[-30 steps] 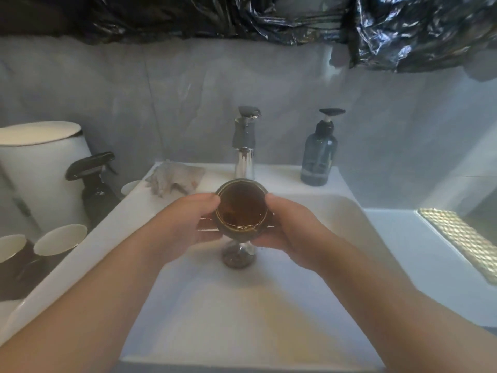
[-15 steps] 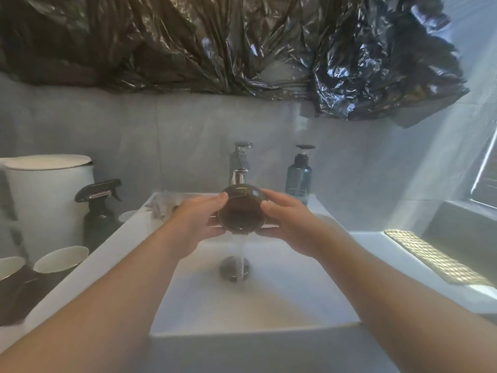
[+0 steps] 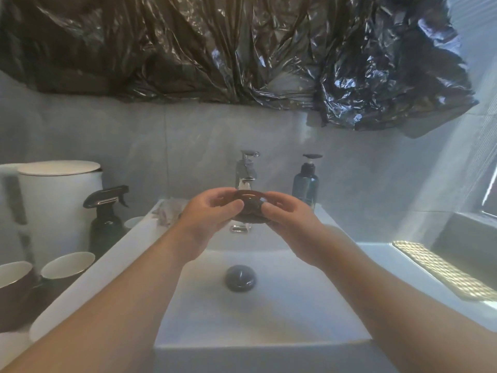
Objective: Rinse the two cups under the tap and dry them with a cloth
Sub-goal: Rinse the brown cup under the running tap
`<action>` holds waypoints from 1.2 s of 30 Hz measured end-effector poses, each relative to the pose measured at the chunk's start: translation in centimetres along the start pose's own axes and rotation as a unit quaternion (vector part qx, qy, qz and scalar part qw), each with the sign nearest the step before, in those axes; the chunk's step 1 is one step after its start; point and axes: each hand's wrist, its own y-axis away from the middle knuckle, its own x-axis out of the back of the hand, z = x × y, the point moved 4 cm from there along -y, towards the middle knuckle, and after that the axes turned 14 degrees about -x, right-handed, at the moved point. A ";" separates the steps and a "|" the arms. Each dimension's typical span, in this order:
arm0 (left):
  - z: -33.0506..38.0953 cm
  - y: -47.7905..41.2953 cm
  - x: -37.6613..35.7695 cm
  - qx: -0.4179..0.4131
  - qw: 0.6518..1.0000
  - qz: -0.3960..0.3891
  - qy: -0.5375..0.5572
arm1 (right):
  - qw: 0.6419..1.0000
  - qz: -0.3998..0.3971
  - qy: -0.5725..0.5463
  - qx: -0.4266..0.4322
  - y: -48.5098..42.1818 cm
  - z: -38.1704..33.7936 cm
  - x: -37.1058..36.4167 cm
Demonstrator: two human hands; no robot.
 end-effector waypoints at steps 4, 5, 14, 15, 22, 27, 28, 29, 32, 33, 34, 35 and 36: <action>0.5 0.1 0.2 -0.010 1.000 0.013 0.014 | 0.999 0.024 0.027 0.013 0.1 -0.3 0.0; 0.5 0.2 0.2 -0.005 1.000 0.011 0.014 | 0.999 0.023 0.029 0.013 0.2 -0.4 0.0; 0.6 0.5 -0.2 0.017 1.000 0.005 0.022 | 0.999 0.026 0.008 0.020 0.4 -0.6 -0.1; 0.6 0.5 -0.2 0.017 1.000 0.004 0.023 | 0.999 0.025 0.009 0.022 0.4 -0.5 -0.1; 0.6 0.5 -0.1 0.028 0.999 0.004 0.024 | 0.999 0.022 0.025 0.017 0.3 -0.4 -0.2; 0.2 0.3 0.1 0.025 0.999 0.005 0.019 | 0.999 0.031 0.029 0.017 0.4 -0.5 -0.2; 0.2 0.2 0.2 0.024 1.000 0.006 0.012 | 0.999 0.036 0.030 0.013 0.4 -0.6 -0.1; 0.2 0.2 0.2 0.024 1.000 0.007 0.007 | 0.999 0.039 0.032 0.010 0.4 -0.5 -0.1; 0.3 0.2 0.1 0.018 1.000 0.010 0.010 | 0.998 0.039 0.049 -0.001 0.5 -0.6 -0.1; 0.3 0.3 0.0 0.017 1.000 0.008 -0.001 | 0.998 0.042 0.056 -0.005 0.6 -0.6 0.0; 0.2 0.4 0.0 0.021 0.999 0.008 -0.025 | 0.997 0.048 0.061 -0.012 0.8 -0.7 0.0; 0.2 0.5 0.0 0.031 0.998 0.013 -0.061 | 0.996 0.059 0.070 -0.018 0.9 -0.8 0.0; 0.2 0.6 0.0 0.047 0.994 0.022 -0.101 | 0.993 0.077 0.083 -0.027 1.1 -1.0 -0.1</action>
